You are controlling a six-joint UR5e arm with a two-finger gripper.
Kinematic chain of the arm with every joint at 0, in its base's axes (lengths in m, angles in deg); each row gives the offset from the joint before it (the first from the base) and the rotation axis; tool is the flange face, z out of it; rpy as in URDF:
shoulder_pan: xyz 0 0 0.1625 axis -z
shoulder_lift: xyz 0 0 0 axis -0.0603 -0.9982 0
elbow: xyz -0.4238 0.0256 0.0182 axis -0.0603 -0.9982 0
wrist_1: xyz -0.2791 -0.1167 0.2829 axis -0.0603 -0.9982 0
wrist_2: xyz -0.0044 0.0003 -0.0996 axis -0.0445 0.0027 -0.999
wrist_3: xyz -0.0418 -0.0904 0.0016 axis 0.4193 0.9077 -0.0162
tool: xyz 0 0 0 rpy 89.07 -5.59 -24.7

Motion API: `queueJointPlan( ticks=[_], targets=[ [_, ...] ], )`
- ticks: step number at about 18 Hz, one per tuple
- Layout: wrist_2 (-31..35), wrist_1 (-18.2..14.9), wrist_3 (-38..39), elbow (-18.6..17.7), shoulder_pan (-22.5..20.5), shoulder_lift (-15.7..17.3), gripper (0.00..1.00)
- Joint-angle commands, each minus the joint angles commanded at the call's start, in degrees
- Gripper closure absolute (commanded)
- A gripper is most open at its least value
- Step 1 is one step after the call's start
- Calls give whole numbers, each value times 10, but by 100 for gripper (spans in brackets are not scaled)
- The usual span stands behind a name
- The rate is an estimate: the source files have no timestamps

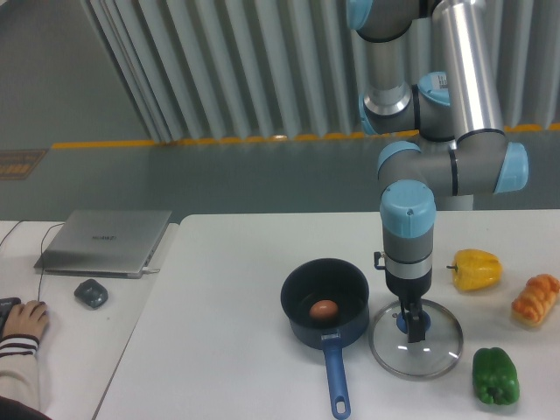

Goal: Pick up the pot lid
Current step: 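Close the gripper around the blue knob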

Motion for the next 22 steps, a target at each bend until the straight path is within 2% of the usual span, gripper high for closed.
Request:
queueJointPlan(
  ticks=[13,14,15,18,19,22],
  targets=[
    [1,3,2,-3,0,-7,6],
    [1,2,1,-2,0,-7,9],
    [2,1,4,-2,1,-8,17],
    [2,0,5,0,1,-7,22],
    [2,-1,6,0,1,-6,28],
    [2,-1,5,0,1,-7,29]
  ],
)
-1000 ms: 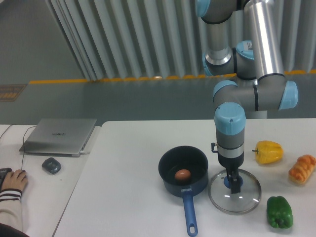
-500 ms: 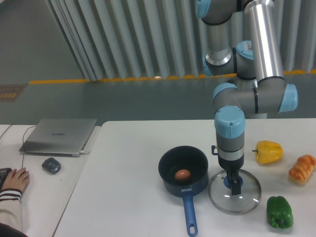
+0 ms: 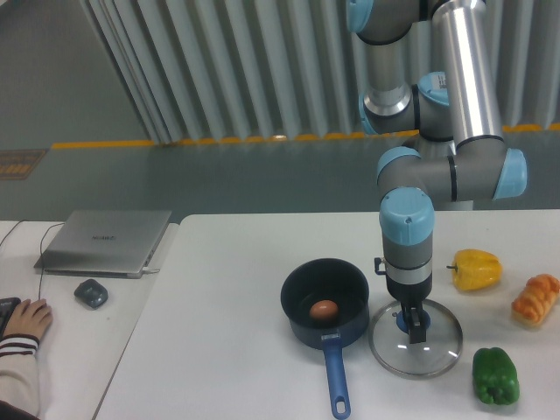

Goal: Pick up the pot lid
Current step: 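Close the gripper around the blue knob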

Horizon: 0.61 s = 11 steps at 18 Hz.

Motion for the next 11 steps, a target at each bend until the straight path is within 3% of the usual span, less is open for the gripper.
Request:
queueJointPlan(
  ticks=[2,7,11],
  targets=[
    [0,0,0,0,0,0,37],
    [0,0,1,3,1,0,44],
    [0,0,1,4,1,0,45]
  ],
)
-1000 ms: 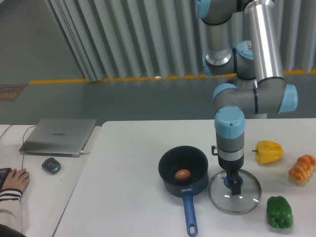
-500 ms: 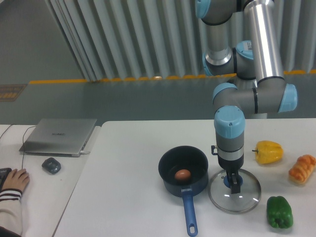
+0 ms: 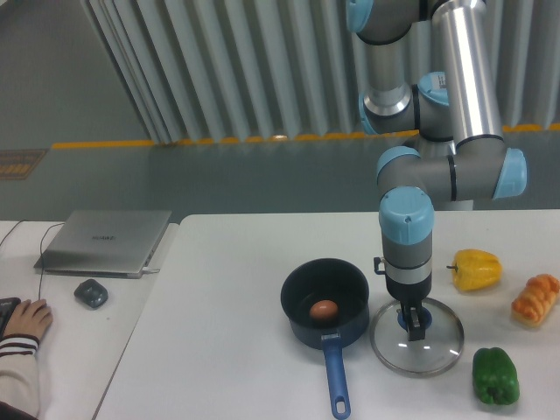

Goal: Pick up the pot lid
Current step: 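Close the gripper around the blue knob, then lift the glass lid by its knob off the table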

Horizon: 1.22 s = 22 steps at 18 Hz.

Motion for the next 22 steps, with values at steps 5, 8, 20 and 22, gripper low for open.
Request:
queueJointPlan(
  ticks=[5,8,20,22],
  targets=[
    [0,-1,0,0,0,0,45],
    [0,-1,-1,0,0,3,46],
    [0,-2,0,9,0,6,54],
    [-2,-3,1,10,0,7,56]
  ],
)
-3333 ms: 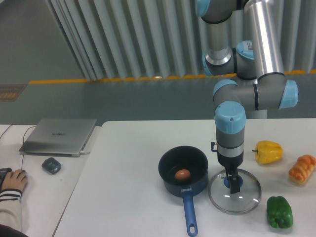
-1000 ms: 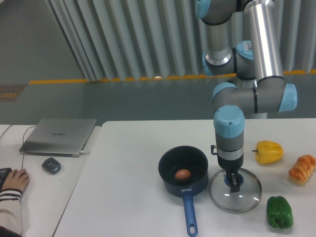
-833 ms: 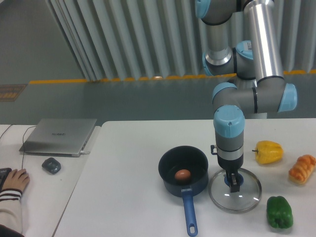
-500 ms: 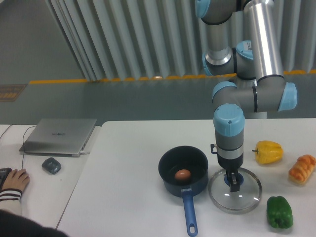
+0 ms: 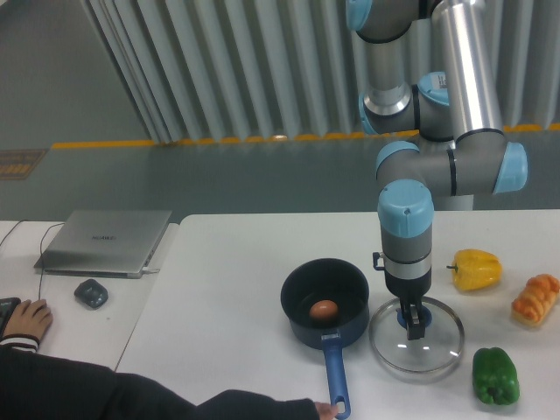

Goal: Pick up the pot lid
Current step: 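Lift the glass lid by its knob off the table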

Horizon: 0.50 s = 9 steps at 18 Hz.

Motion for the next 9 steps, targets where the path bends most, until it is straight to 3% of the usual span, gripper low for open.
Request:
queueJointPlan(
  ticks=[9],
  targets=[
    [0,-10,9,11,4,1,57]
  ],
)
